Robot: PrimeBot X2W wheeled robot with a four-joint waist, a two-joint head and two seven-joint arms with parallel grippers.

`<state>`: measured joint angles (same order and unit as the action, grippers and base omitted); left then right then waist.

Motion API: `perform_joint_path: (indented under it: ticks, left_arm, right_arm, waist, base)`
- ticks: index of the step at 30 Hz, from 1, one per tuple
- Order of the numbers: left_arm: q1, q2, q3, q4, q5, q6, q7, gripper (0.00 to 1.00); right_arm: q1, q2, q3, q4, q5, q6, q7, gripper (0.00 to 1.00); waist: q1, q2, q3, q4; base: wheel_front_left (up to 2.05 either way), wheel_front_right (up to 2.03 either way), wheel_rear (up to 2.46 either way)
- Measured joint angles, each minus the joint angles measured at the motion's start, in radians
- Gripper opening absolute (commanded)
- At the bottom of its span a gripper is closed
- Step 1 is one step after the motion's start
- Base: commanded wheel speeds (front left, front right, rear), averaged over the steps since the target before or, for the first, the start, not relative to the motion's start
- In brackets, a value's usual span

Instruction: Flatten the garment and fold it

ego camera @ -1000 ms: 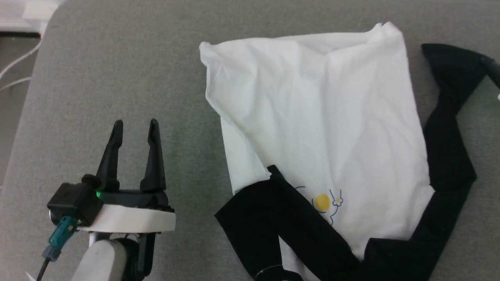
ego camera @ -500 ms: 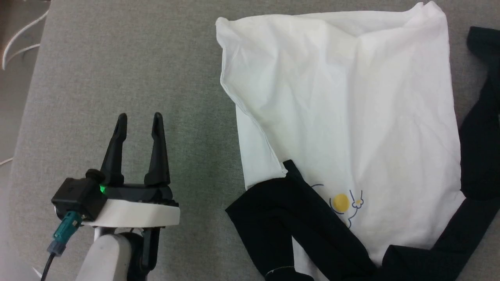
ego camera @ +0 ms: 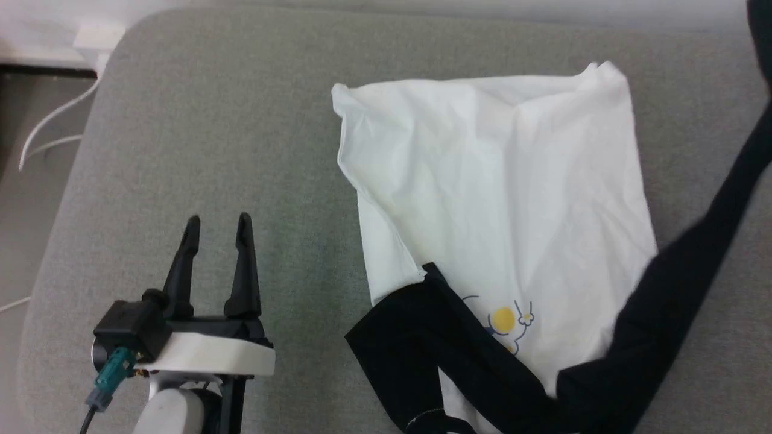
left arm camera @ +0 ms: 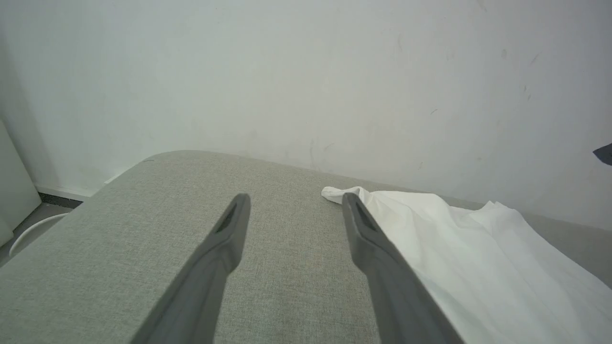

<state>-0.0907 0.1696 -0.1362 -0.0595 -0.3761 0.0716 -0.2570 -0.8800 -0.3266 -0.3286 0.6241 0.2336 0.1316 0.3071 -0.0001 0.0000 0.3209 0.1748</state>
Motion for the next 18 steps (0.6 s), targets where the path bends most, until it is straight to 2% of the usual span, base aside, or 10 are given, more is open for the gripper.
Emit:
perform_joint_path:
  ticks: [3, 8, 14, 18]
  left_arm:
    - [0.027, 0.003, 0.002, 0.01, 0.0, 0.0, 0.0, 1.0]
    - [0.072, 0.011, 0.007, 0.01, 0.0, 0.01, 0.011, 1.0]
    - [0.123, 0.017, 0.011, -0.001, -0.002, 0.023, 0.033, 1.0]
    - [0.13, 0.022, 0.008, -0.011, -0.004, 0.027, 0.045, 1.0]
  right_arm:
    - [0.066, 0.002, 0.083, -0.088, 0.037, 0.0, -0.035, 0.0]
    - [0.259, 0.022, 0.263, -0.317, 0.117, 0.0, -0.015, 0.0]
    - [0.532, 0.105, 0.468, -0.6, 0.168, 0.0, 0.07, 0.0]
    - [0.647, 0.161, 0.619, -0.693, 0.209, 0.0, 0.1, 0.0]
  waist:
    - [0.0, 0.0, -0.05, -0.014]
    - [-0.0001, 0.0, -0.135, -0.037]
    - [-0.0003, 0.0, -0.226, -0.073]
    - [-0.0003, 0.0002, -0.265, -0.099]
  base:
    - [0.0, 0.0, 0.0]
    - [0.0, 0.0, 0.0]
    - [0.0, 0.0, 0.0]
    - [0.0, 0.0, 0.0]
